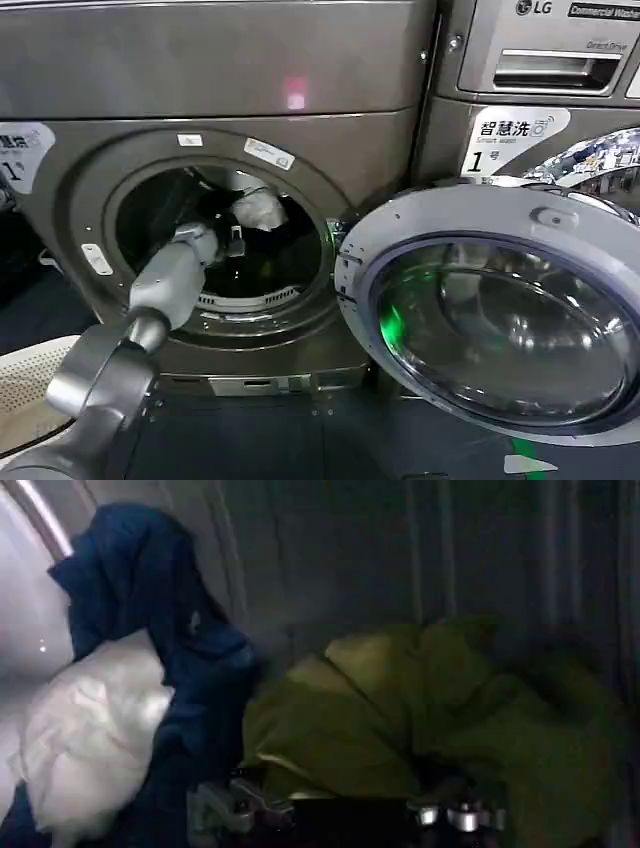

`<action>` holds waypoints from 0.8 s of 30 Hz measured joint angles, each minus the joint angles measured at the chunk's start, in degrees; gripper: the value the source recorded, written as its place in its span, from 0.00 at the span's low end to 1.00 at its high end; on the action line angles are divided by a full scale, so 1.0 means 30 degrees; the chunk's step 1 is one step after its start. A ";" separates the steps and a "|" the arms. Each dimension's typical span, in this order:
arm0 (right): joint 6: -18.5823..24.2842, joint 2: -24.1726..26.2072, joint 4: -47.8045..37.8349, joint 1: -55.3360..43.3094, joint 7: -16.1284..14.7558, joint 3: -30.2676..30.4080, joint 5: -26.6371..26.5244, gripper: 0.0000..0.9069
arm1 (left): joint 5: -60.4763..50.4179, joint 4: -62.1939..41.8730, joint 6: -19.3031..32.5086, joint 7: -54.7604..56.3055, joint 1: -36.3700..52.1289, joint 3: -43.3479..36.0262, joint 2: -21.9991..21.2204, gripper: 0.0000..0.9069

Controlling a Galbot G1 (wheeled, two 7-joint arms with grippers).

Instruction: Grasp the clothes from the dryer.

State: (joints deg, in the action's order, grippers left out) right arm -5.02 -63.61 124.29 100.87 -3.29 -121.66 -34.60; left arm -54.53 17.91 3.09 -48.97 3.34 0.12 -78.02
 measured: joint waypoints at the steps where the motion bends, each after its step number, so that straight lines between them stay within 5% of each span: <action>1: 0.0001 -0.0006 -0.0007 -0.0013 0.0000 0.0018 0.0017 1.00 | -0.0094 -0.0018 0.0000 -0.0003 -0.0001 -0.0014 0.0000 0.00; 12: 0.0117 -0.0128 -0.0026 -0.0143 0.0008 0.0368 0.0212 1.00 | 0.1121 0.0056 -0.0353 0.0535 -0.0265 0.0044 0.0152 0.00; 24: 0.0276 -0.0137 0.0036 -0.0379 0.0059 0.0967 0.0392 1.00 | 0.9268 0.2389 -0.0616 0.4213 -0.2019 0.2498 0.0584 0.00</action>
State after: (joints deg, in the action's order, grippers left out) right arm -4.20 -64.03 124.40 99.73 -3.11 -118.75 -33.42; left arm -26.73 25.07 1.24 -36.33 -2.71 7.61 -76.27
